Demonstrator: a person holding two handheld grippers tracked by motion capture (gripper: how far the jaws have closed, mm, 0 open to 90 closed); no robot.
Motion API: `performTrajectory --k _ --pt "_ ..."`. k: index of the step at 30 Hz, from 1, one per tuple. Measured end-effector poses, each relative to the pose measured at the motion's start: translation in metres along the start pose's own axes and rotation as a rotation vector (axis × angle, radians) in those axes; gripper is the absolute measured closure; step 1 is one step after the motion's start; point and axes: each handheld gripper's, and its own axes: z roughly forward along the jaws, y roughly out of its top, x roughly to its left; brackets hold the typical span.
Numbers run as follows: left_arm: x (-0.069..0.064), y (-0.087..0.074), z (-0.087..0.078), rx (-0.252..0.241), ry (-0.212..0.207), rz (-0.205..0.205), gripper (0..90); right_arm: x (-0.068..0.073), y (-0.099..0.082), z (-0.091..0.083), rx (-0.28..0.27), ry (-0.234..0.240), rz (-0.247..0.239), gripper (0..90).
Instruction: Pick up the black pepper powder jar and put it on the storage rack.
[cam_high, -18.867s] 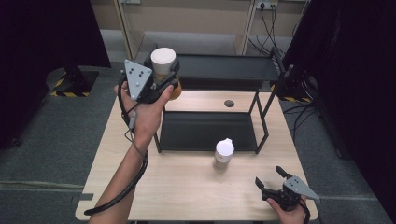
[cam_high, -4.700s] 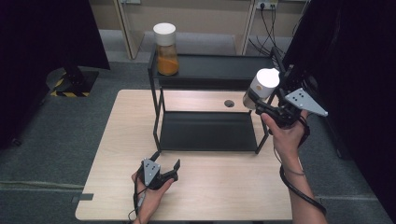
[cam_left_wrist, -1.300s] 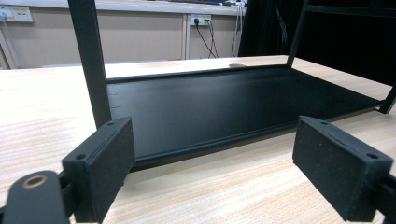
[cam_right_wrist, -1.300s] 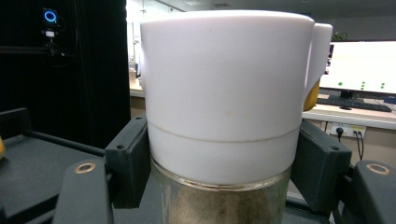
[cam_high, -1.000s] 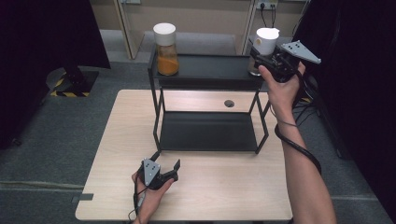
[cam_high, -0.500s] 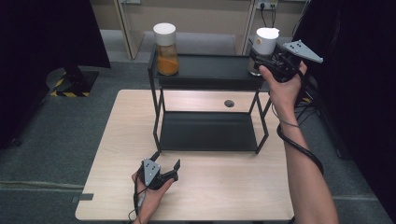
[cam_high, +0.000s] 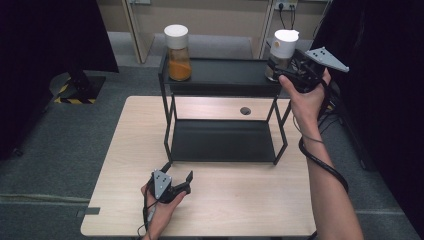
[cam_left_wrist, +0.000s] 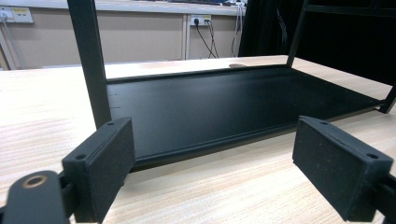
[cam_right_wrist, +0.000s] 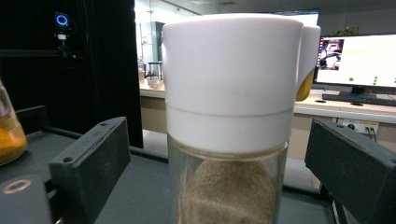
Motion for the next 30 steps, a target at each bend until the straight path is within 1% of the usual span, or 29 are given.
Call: performTrajectory --k 4,10,18,25,30 --pt "0.0 0.0 0.0 0.0 0.001 0.0 12.6 -0.001 -0.001 -0.005 -0.007 0.007 -0.008 6.9" --pt "0.0 0.0 0.0 -0.001 0.001 -0.002 12.5 -0.001 -0.003 -0.013 -0.004 0.023 -0.013 6.6" --pt "0.0 0.0 0.0 -0.002 0.001 -0.002 12.5 0.002 -0.008 -0.023 -0.002 0.046 -0.027 6.4" --pt "0.0 0.0 0.0 -0.002 0.001 -0.004 12.5 0.005 -0.015 -0.03 0.004 0.057 -0.038 6.2" --pt "0.0 0.0 0.0 -0.002 0.001 -0.003 12.5 0.006 -0.022 -0.035 0.013 0.063 -0.056 6.1"
